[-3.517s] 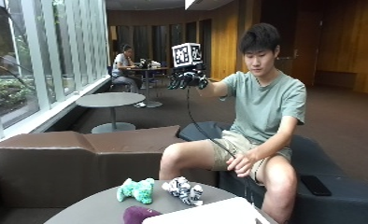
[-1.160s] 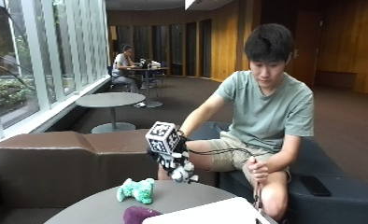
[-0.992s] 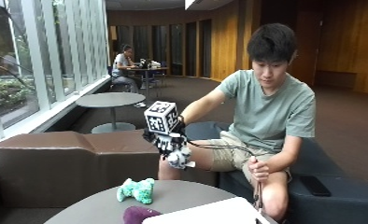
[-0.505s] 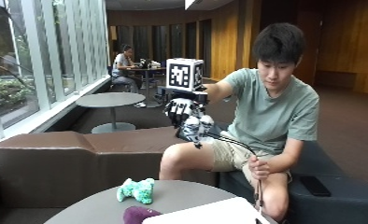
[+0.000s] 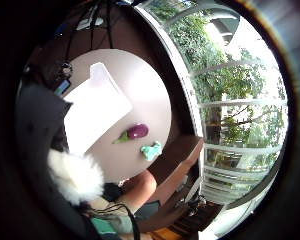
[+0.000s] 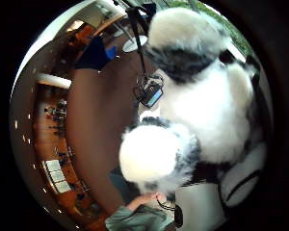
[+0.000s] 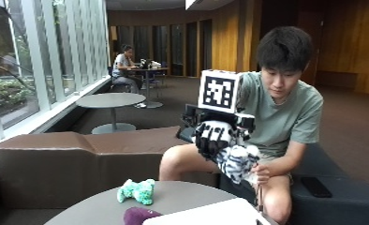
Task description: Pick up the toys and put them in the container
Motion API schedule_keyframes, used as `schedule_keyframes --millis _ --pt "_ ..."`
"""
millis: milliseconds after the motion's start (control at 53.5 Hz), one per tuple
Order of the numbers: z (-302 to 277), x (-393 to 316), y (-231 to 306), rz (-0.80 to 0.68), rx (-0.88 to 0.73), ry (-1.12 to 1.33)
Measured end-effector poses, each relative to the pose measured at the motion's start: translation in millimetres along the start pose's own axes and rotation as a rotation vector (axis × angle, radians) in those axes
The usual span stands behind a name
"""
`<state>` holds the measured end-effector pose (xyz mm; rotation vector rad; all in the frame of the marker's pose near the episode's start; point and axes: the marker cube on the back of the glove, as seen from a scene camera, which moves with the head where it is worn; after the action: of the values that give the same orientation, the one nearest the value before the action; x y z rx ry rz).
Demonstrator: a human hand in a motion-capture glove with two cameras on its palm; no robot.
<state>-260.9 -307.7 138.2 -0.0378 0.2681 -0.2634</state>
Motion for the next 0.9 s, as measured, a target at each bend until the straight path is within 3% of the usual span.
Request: schedule_keyframes --millis 224,449,711,898 --pt "61.7 -1.5 -6.4 0.03 -0.36 0.042" --pt "45.7 41.7 16.7 0.061 -0.309 0.032" --pt "-9.6 150.6 75.1 0.172 -0.286 0.022" --pt "11.7 221.2 127.9 0.192 -0.206 -0.02"
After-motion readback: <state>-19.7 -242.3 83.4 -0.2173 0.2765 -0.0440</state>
